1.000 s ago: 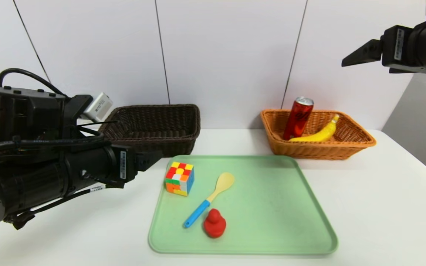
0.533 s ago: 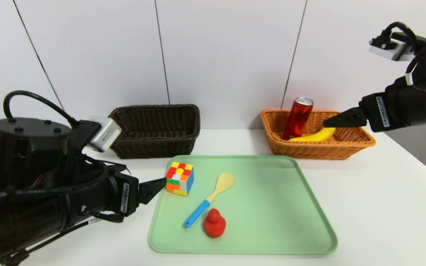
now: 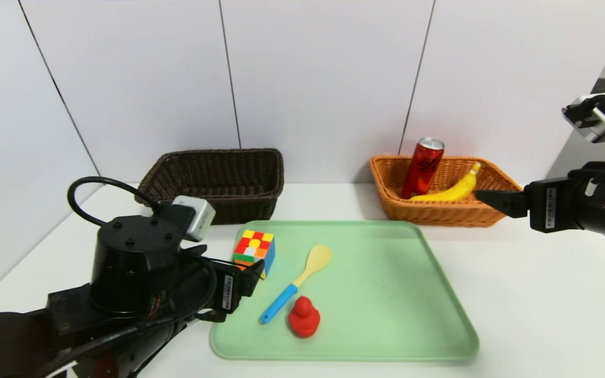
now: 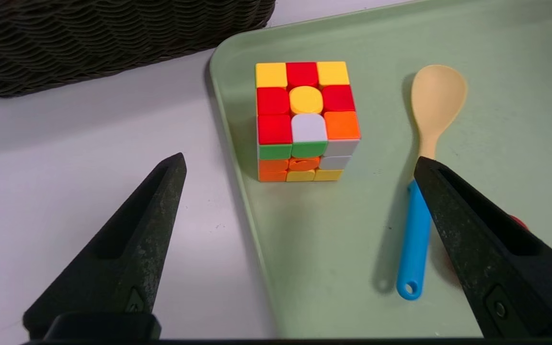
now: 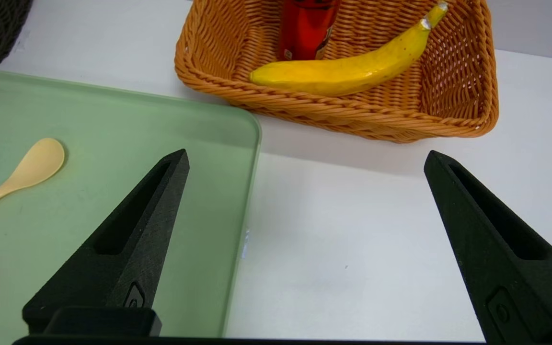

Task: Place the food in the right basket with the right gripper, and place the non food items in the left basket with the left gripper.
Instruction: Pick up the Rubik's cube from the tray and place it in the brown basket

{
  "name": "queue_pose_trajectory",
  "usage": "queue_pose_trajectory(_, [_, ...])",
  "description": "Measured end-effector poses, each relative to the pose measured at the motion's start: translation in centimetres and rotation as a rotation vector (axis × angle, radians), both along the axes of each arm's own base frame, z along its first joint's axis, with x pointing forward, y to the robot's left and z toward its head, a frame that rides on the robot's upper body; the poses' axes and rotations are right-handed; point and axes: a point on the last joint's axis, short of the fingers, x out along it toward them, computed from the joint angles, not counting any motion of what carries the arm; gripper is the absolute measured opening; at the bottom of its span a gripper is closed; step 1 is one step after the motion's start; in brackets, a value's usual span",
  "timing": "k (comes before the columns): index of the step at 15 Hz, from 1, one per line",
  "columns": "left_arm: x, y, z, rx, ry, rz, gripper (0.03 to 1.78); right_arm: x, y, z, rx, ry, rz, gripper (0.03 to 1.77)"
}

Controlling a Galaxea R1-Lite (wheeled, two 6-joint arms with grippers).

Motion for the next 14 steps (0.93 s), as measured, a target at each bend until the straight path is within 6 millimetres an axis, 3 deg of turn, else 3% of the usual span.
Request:
queue_pose_trajectory(8, [2.3,-2.4,-2.8,0.002,-0.019,0.006,1.69,-0.4,-0.3,-0.3,0.006,0.002,-0.004,1.69])
queue_pose_trajectory(14, [3.4,-3.3,-3.8,0.022,-0.002,0.009,1.69,0.0,-0.2,-0.4,0.010,0.006,-0.003,1.69])
